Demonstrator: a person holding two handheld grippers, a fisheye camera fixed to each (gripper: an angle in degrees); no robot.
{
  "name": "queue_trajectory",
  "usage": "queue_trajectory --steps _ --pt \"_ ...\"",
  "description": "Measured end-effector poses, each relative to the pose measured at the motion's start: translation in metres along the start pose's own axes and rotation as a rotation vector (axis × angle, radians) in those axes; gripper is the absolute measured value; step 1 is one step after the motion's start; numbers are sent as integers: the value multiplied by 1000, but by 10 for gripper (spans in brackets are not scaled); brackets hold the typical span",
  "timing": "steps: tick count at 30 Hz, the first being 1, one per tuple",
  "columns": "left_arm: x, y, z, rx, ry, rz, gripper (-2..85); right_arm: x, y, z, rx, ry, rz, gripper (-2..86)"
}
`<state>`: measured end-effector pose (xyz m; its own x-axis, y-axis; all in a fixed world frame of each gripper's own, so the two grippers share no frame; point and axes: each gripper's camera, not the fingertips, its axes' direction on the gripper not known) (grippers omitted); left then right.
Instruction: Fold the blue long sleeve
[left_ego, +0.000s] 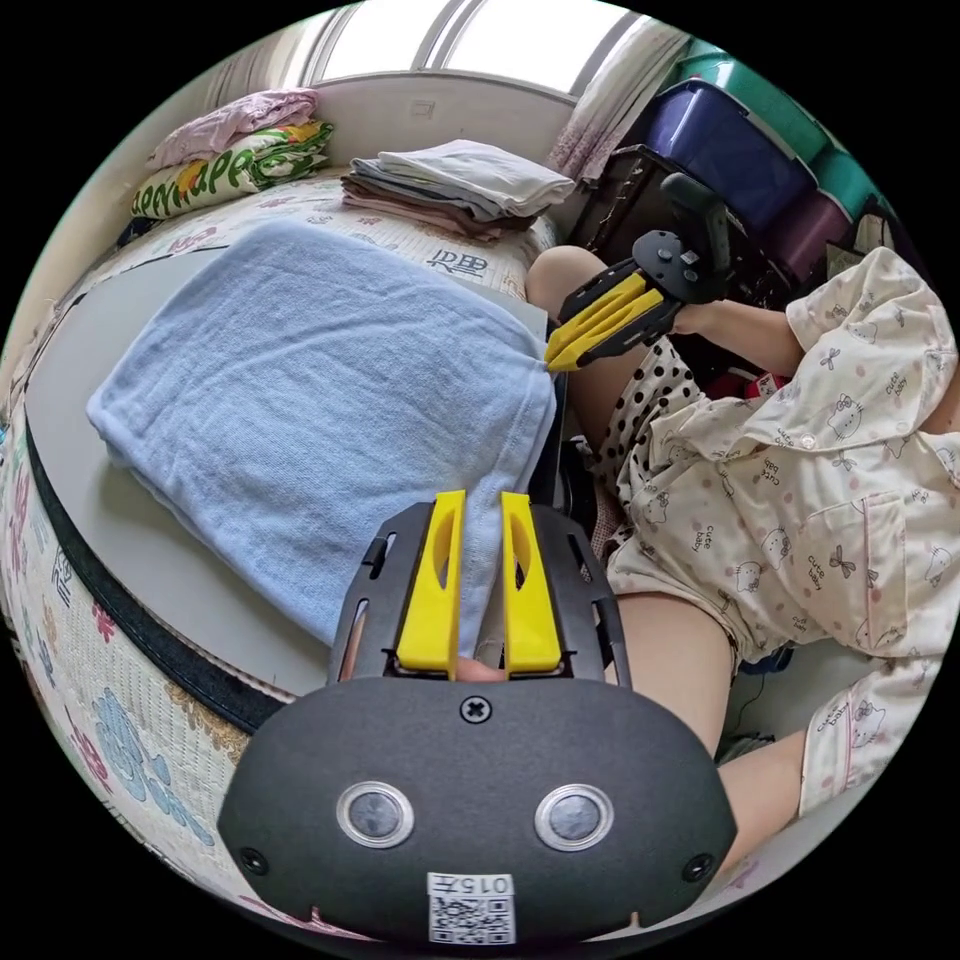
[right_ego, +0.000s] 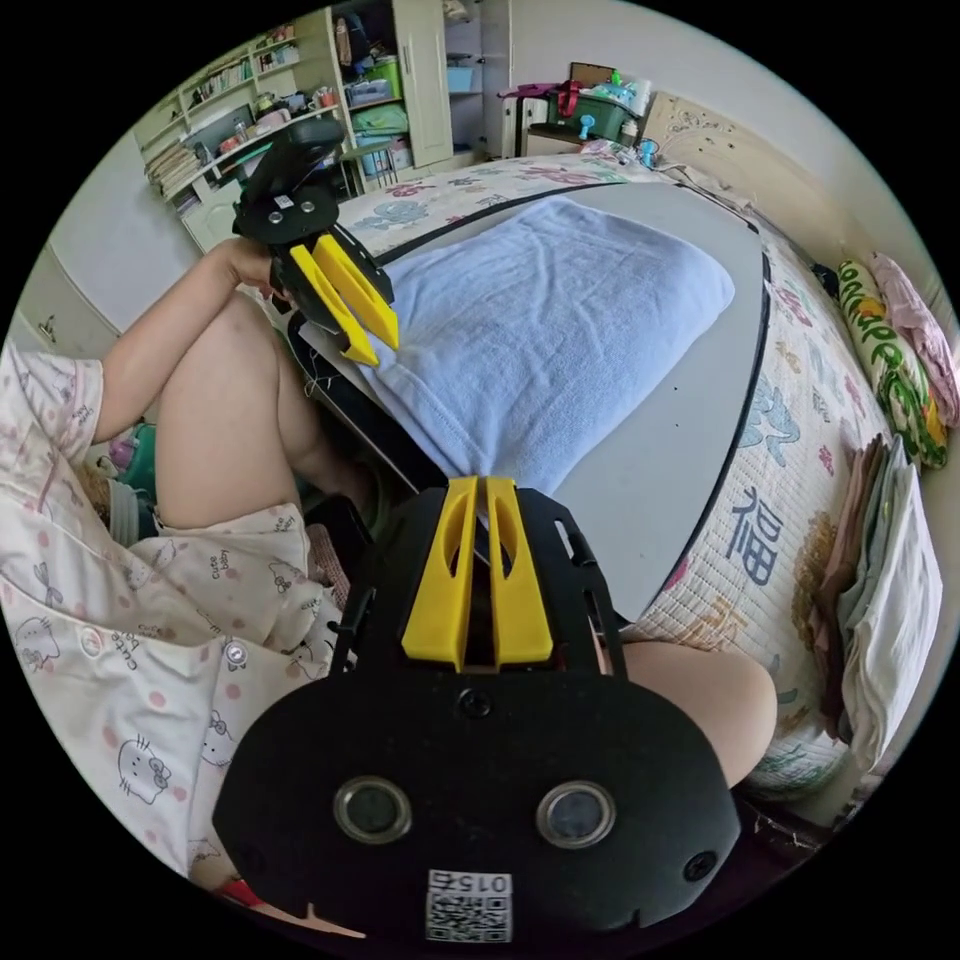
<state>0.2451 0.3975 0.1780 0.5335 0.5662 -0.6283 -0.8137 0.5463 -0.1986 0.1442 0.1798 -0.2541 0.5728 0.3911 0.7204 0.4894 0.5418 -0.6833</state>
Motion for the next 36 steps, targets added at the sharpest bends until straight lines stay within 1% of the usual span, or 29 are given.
queue_trajectory --steps 3,4,6,7,8,9,10,11,14,15,17,18,20,22,24,26,27,28,29,33,36 --pt "-11 13 -2 -24 61 25 70 28 -8 -26 38 -133 27 26" --pt "-18 23 -9 -6 92 18 73 44 -11 -40 62 -197 50 28" --pt "-34 40 -29 82 95 -9 75 72 -16 -64 129 -272 99 29" --pt "-48 53 -49 180 74 -54 77 94 -21 -81 193 -295 155 34" --pt "-67 68 -70 297 47 -128 77 118 -26 -99 273 -297 223 42" --pt "-78 77 -80 360 33 -176 78 129 -29 -107 316 -295 262 51" --pt "-106 94 -96 470 -1 -311 78 153 -36 -121 387 -305 325 69" --pt "-135 110 -105 537 -34 -458 80 177 -47 -130 439 -325 380 82" --pt "-195 140 -110 639 -68 -677 102 234 -87 -132 459 -335 520 117" --pt "-207 143 -109 640 -71 -723 107 244 -96 -130 449 -341 545 124" --pt "-243 141 -97 554 -127 -805 131 278 -134 -122 397 -376 627 165" --pt "-251 140 -93 534 -142 -821 137 286 -143 -120 386 -386 646 173" --pt "-281 142 -76 508 -127 -871 151 309 -176 -112 328 -412 695 199" --pt "-299 147 -65 511 -109 -901 153 320 -197 -107 274 -406 700 205" --pt "-313 152 -53 479 -98 -915 152 331 -211 -104 259 -467 702 201" --pt "-321 163 -44 464 -112 -891 144 343 -225 -102 242 -559 704 158" --pt "-322 167 -44 463 -113 -886 141 345 -227 -102 222 -535 711 143" --pt "-323 174 -43 462 -115 -875 139 345 -233 -105 193 -469 684 113" --pt "-324 183 -42 463 -117 -866 138 345 -238 -111 186 -456 660 102" --pt "-330 213 -41 506 -67 -855 136 349 -249 -129 189 -464 604 89" --pt "-334 246 -38 569 8 -851 137 360 -245 -139 222 -553 610 89"
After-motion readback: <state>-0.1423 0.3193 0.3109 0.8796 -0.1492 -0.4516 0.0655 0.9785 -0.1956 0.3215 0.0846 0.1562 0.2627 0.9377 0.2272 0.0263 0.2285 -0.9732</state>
